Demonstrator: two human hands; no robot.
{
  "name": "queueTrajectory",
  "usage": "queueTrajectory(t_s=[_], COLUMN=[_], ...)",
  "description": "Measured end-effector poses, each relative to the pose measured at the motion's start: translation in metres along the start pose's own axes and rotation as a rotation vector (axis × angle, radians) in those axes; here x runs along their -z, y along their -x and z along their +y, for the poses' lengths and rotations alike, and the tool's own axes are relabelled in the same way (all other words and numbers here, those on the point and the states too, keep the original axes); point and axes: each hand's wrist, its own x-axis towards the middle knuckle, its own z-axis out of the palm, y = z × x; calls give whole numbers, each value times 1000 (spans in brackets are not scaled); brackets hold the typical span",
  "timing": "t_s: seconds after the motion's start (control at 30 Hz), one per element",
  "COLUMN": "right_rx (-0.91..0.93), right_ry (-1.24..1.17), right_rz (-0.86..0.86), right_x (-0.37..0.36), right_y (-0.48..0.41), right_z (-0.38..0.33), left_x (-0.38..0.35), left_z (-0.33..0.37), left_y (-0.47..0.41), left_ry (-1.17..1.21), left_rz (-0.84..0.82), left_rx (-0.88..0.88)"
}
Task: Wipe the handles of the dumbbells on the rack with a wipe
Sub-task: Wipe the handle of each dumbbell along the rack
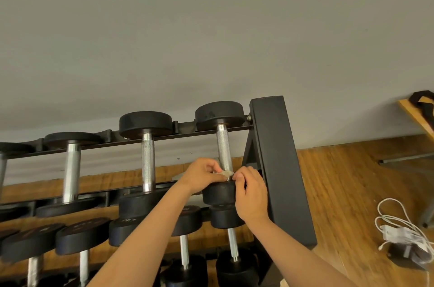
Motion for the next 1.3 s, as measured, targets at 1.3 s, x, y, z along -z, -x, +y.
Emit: queueTrajectory(t_s=[1.3], right_rx=[-7], right_ry=[-16], right_rz=[-19], right_x=[4], right_y=[0], right_z=[1], left_x=[30], left_z=[63], left_y=[-36], left_ry=[-297], left_rz=[652], left_rx=[-474])
